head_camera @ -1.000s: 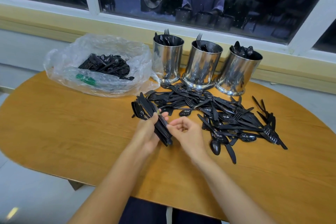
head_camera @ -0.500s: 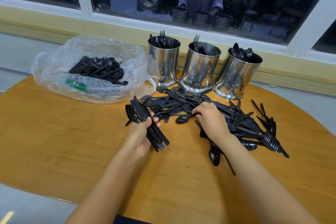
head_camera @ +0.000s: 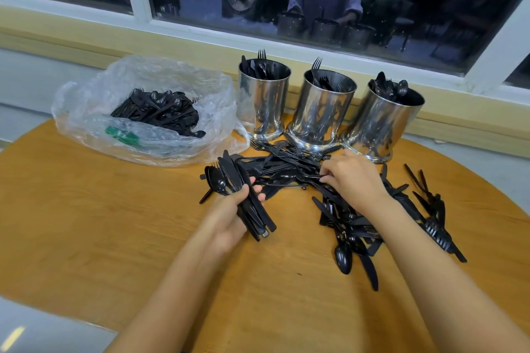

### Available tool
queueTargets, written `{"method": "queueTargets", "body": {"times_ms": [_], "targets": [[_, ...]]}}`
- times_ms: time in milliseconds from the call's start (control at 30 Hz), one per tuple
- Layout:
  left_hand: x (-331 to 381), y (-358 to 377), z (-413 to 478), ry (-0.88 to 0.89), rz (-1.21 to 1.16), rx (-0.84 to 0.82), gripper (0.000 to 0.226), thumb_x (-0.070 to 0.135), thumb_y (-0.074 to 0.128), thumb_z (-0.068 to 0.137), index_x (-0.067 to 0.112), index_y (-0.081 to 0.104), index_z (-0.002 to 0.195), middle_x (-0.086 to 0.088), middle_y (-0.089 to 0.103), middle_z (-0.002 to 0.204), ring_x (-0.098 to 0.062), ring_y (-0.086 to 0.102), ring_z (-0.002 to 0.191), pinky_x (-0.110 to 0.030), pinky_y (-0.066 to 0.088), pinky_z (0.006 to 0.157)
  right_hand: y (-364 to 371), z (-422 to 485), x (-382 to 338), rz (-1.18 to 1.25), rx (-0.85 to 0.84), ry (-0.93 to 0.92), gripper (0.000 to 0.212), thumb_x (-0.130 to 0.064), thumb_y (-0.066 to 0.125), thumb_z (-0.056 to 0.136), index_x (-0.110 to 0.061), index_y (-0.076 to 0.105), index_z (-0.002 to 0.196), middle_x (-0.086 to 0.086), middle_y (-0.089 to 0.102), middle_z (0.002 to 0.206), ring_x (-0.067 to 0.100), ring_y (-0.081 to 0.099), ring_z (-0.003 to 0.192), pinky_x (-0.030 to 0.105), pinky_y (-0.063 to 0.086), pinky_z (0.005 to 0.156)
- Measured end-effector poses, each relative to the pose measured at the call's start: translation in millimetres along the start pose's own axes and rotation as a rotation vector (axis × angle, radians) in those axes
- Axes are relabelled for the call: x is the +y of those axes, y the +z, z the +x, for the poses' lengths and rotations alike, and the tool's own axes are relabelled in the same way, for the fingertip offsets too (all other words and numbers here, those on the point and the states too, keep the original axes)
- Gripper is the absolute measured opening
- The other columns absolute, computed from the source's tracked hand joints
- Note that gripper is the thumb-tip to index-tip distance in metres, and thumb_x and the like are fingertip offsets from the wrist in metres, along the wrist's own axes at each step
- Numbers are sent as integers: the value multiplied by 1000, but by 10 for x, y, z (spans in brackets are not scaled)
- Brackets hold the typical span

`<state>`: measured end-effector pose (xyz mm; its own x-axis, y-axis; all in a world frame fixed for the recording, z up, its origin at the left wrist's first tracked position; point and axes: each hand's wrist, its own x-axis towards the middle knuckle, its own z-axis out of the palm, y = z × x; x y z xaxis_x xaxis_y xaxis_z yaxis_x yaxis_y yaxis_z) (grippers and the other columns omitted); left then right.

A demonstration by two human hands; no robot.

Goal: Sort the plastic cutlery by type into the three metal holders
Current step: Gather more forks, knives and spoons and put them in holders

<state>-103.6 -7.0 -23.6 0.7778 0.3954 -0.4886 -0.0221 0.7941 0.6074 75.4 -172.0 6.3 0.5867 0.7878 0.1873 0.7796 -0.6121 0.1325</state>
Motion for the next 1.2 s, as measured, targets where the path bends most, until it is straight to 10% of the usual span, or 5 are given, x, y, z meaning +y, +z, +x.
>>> {"method": "queueTargets", "body": {"times_ms": [167,467,667,900,1200], "targets": [[-39,61,12,-27,-27,-76,19,11,50,101,6,63,113,-6,71,83,-18,67,73,-35,52,79,-176,-246,-267,633,66,337,17,-37,60,94,-25,68,86,-7,63,65,6,58,61,28,50,59],[-178,152,26,41,60,-288,25,24,44,102,3,55,110,-11,60,86,-25,61,76,-41,55,79,-181,-477,-903,1467,25,437,15,-1,56,94,-5,67,104,10,72,83,10,57,54,20,45,49],[-188,146,37,45,153,-339,45,43,52,90,-1,59,96,-23,56,93,-31,59,74,-39,53,60,10,-468,-1072,1479,83,453,12,-3,62,91,-11,69,95,-2,63,70,4,58,58,20,49,54],[-107,116,276,39,18,-167,17,13,54,97,7,62,110,-4,62,83,-16,61,78,-41,52,93,174,-407,-1048,1206,94,295,18,-13,71,86,-30,72,83,-3,70,87,0,54,72,13,44,69],[143,65,647,63,-154,-167,17,7,45,102,10,62,106,0,64,75,-11,61,66,-28,51,75,479,-365,-746,653,26,309,33,-22,68,89,-22,66,123,-7,63,110,6,50,106,15,37,88]]}}
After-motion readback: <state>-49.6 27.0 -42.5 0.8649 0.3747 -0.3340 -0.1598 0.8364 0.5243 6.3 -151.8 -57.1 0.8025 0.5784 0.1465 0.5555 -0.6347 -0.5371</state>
